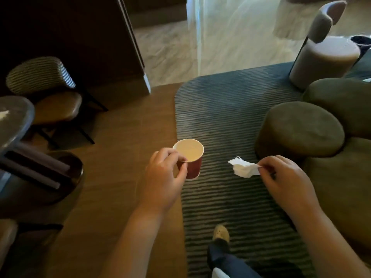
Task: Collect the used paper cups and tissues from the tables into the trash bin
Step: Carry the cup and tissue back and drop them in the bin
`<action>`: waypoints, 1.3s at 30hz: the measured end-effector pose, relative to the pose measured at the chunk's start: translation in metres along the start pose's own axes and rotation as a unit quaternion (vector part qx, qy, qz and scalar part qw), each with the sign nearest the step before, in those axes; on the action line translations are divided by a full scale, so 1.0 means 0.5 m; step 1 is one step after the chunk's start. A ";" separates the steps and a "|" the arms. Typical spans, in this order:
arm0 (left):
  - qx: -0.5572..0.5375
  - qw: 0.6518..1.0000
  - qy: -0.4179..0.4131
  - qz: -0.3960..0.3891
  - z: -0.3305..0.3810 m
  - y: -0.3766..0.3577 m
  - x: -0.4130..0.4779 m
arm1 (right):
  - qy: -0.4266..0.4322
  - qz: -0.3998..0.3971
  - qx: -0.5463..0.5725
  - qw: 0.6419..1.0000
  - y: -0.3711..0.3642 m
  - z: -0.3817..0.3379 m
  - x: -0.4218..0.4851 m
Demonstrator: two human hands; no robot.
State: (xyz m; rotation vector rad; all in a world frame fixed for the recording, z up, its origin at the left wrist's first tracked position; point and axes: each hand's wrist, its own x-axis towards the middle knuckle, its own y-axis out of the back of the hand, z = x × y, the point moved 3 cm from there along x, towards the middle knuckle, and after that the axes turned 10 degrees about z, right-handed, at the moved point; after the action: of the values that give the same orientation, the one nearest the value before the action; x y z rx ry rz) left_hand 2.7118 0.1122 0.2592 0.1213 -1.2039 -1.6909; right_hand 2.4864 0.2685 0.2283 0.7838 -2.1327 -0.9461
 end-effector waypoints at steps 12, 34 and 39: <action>-0.021 0.998 -0.060 -0.020 0.041 -0.283 0.519 | 0.009 0.073 -0.011 0.997 -0.064 0.144 0.533; -0.102 0.982 -0.126 -0.100 0.070 -0.941 1.537 | -0.078 0.167 -0.077 0.980 -0.255 0.521 1.471; -0.107 0.980 -0.137 -0.097 0.159 -1.104 1.728 | -0.099 0.198 -0.101 0.970 -0.225 0.685 1.687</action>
State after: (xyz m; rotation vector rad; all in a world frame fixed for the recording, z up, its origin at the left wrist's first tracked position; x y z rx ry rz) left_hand 1.8854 -0.4998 0.2601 -0.1344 -1.2312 -2.0470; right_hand 1.7494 -0.2777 0.2390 0.1555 -2.2019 -1.0316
